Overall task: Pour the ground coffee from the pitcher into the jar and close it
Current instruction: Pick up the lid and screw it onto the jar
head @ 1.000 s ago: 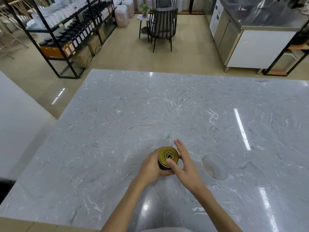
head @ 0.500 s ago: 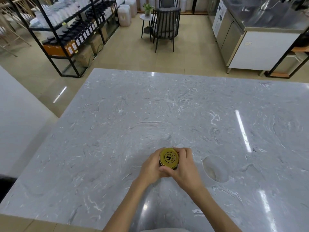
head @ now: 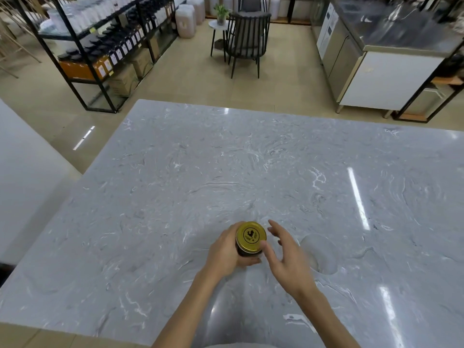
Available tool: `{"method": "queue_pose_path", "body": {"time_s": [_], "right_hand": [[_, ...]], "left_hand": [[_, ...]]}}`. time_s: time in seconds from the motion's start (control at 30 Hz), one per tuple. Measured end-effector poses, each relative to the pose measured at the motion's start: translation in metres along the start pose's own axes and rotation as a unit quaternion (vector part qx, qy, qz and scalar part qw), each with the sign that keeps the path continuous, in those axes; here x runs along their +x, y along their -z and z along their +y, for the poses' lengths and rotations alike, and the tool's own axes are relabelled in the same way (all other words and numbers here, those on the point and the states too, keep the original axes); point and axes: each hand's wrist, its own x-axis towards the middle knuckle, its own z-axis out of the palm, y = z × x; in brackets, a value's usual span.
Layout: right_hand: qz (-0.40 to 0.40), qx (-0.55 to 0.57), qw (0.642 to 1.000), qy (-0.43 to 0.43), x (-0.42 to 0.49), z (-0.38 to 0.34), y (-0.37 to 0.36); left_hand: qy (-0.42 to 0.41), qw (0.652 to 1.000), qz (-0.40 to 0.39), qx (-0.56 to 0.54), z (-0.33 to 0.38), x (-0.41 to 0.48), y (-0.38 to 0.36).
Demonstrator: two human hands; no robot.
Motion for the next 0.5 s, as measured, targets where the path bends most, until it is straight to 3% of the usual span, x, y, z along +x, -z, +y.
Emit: {"method": "queue_pose_path", "body": {"time_s": [0.17, 0.4, 0.5], "right_hand": [[-0.094, 0.132, 0.987, -0.019, 0.023, -0.03, -0.011], [-0.018, 0.078, 0.996, -0.046, -0.02, -0.014, -0.007], [-0.056, 0.107, 0.992, -0.029, 0.013, -0.028, -0.01]], "left_hand": [[-0.016, 0.998, -0.017, 0.058, 0.004, 0.007, 0.0], [-0.004, 0.999, -0.01, 0.047, -0.001, 0.005, 0.0], [-0.013, 0.999, -0.017, 0.048, 0.001, 0.007, 0.0]]}}
